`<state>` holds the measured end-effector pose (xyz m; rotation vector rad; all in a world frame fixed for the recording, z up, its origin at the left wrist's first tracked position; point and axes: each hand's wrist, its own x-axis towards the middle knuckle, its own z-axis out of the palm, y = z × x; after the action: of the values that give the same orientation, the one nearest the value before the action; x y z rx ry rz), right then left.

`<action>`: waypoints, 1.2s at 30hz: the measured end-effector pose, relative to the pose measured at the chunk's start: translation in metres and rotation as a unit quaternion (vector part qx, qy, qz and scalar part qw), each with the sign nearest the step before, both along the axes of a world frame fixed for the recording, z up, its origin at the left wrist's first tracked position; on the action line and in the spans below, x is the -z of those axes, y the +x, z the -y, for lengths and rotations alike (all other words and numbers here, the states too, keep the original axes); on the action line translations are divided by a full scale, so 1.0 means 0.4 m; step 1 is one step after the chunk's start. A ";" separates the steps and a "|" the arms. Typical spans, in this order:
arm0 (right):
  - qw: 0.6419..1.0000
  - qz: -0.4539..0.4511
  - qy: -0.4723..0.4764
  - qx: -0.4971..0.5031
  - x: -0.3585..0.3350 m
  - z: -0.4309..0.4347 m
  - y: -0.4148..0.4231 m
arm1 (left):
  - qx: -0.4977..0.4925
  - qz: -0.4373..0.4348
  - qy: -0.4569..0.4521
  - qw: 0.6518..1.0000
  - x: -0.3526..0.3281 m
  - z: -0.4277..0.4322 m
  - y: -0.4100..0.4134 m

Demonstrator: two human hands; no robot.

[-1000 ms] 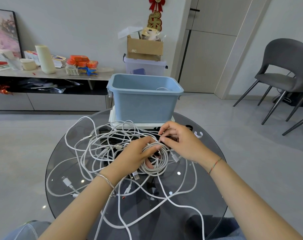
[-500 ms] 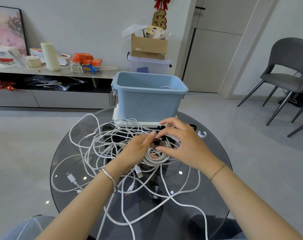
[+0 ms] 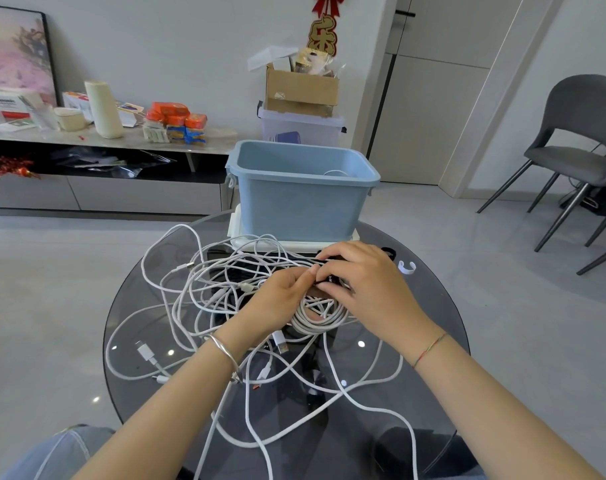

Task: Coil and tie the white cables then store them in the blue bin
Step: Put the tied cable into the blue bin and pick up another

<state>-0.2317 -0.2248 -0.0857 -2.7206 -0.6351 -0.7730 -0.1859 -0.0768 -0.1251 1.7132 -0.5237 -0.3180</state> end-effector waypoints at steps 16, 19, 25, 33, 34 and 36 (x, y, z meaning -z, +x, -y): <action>0.903 -0.210 0.371 0.053 -0.014 0.001 -0.002 | 0.036 0.017 0.009 0.999 0.000 -0.017 -0.004; 0.891 -0.223 0.393 0.050 -0.012 0.006 0.001 | 0.043 0.003 0.001 0.999 -0.003 -0.014 -0.005; 0.887 -0.234 0.394 0.045 -0.009 0.014 -0.001 | 0.052 0.008 -0.022 0.998 -0.010 -0.008 -0.016; 0.919 -0.240 0.311 0.045 -0.019 0.044 -0.014 | 0.033 0.002 -0.052 0.998 -0.008 -0.012 -0.005; 0.927 -0.230 0.290 0.054 -0.015 0.044 -0.014 | 0.031 0.000 -0.055 0.998 -0.008 -0.012 -0.005; 0.935 -0.205 0.283 0.056 -0.008 0.042 -0.011 | 0.029 0.000 -0.054 0.998 -0.011 -0.010 -0.009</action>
<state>-0.2360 -0.2418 -0.0825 -2.2788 -0.1297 -0.3163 -0.1896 -0.0727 -0.1207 1.5949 -0.5820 -0.3255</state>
